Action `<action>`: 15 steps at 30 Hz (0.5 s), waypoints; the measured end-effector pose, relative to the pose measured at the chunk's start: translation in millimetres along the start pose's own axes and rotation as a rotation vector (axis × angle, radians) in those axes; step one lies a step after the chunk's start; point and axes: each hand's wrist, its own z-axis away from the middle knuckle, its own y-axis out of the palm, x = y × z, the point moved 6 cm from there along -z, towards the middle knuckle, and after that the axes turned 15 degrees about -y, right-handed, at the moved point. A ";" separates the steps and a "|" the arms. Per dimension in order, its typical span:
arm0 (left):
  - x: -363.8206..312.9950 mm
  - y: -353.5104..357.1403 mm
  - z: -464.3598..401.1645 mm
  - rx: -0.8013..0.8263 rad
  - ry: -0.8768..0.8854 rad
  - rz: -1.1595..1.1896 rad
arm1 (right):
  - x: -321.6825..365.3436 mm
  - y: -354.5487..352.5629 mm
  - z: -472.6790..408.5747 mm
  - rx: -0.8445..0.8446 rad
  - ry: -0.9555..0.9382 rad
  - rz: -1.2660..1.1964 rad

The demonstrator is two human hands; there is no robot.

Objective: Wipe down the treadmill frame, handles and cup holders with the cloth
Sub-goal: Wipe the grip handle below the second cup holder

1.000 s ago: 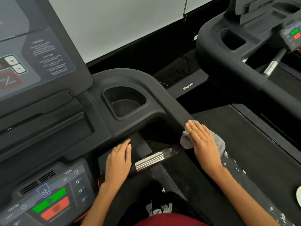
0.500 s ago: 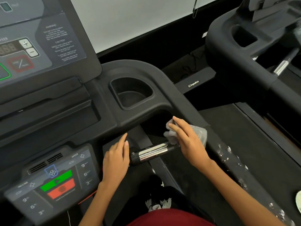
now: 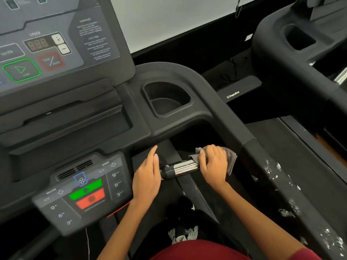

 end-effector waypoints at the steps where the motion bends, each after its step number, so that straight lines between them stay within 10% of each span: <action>1: -0.3 -2.3 0.5 -0.005 -0.007 0.041 | 1.7 1.3 0.5 -0.025 0.022 -0.001; 15: 0.3 11.9 7.0 -0.133 0.249 -0.515 | 85.9 35.8 13.0 -0.015 0.071 -0.090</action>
